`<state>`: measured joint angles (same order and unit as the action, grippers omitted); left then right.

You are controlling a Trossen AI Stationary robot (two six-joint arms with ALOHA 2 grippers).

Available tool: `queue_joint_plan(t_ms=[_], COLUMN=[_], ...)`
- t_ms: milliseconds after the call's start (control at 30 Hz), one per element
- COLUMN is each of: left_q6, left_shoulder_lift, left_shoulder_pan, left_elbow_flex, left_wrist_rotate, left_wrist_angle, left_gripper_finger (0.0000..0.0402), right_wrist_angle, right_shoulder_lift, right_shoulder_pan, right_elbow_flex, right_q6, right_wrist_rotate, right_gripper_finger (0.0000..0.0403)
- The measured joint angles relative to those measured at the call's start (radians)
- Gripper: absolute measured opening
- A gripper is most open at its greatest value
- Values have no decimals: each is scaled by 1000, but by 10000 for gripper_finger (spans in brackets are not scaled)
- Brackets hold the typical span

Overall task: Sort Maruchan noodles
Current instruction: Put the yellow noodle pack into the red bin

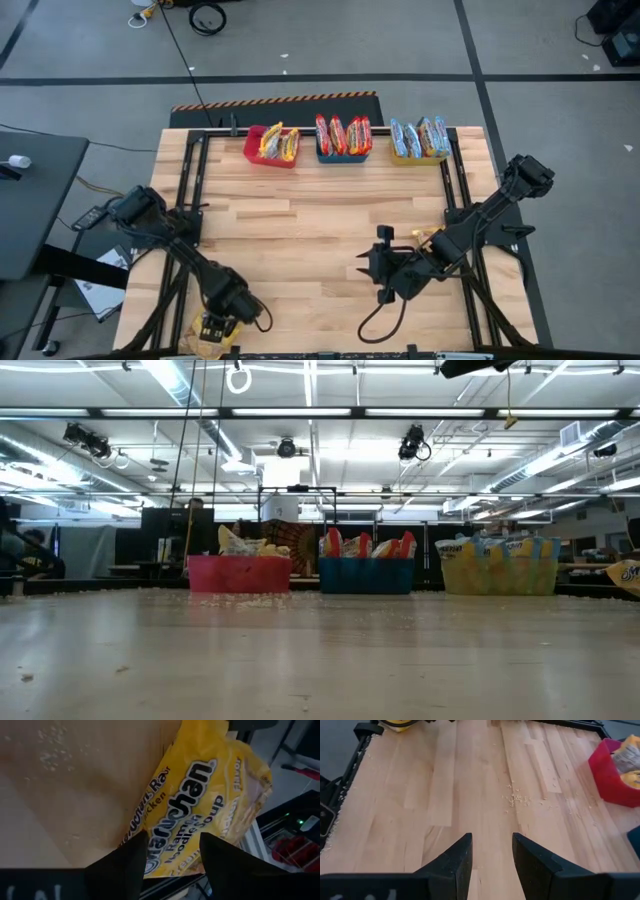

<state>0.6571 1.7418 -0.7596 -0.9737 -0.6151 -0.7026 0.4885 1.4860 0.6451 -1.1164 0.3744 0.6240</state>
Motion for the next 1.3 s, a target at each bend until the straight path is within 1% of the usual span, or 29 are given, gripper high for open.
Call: queue_joint_plan(t_ms=[200,367,467,567,667,767,867,967,1000,1067,1133,1233,1300], left_q6=[-58,-166,-241,-321,-400,-418,-417,-422,-423,-452,-539,-728,-843], left_shoulder_lift=[8,50,89,111,118,116,114,115,116,117,117,117,117], left_shoulder_pan=[2,13,16,8,4,5,8,23,34,56,75,106,131], left_elbow_flex=[0,0,0,0,-1,-1,-3,-14,-21,-47,-91,-170,-219], left_wrist_rotate=[-9,-33,-73,-101,-119,-125,-132,-126,-122,-103,-54,93,237], left_wrist_angle=[-3,-2,-1,3,11,10,-2,-36,-58,-132,-235,-451,-602], left_gripper_finger=[202,222,222,210,187,151,98,32,18,11,9,6,5], right_wrist_angle=[4,8,9,17,28,44,46,46,46,46,46,45,45], right_shoulder_lift=[0,0,0,0,0,0,0,0,0,0,0,0,0], right_shoulder_pan=[-11,-12,-12,-12,-12,-13,-12,-14,-14,-17,-21,-28,-28], right_elbow_flex=[0,0,0,0,0,0,0,0,0,0,0,0,0], right_q6=[19,19,18,19,19,19,17,16,16,16,16,25,34], right_wrist_rotate=[6,-2,-22,-34,-44,-46,-45,-44,-41,-41,-40,-41,-41], right_gripper_finger=[144,144,144,144,144,144,144,144,144,144,144,144,144])
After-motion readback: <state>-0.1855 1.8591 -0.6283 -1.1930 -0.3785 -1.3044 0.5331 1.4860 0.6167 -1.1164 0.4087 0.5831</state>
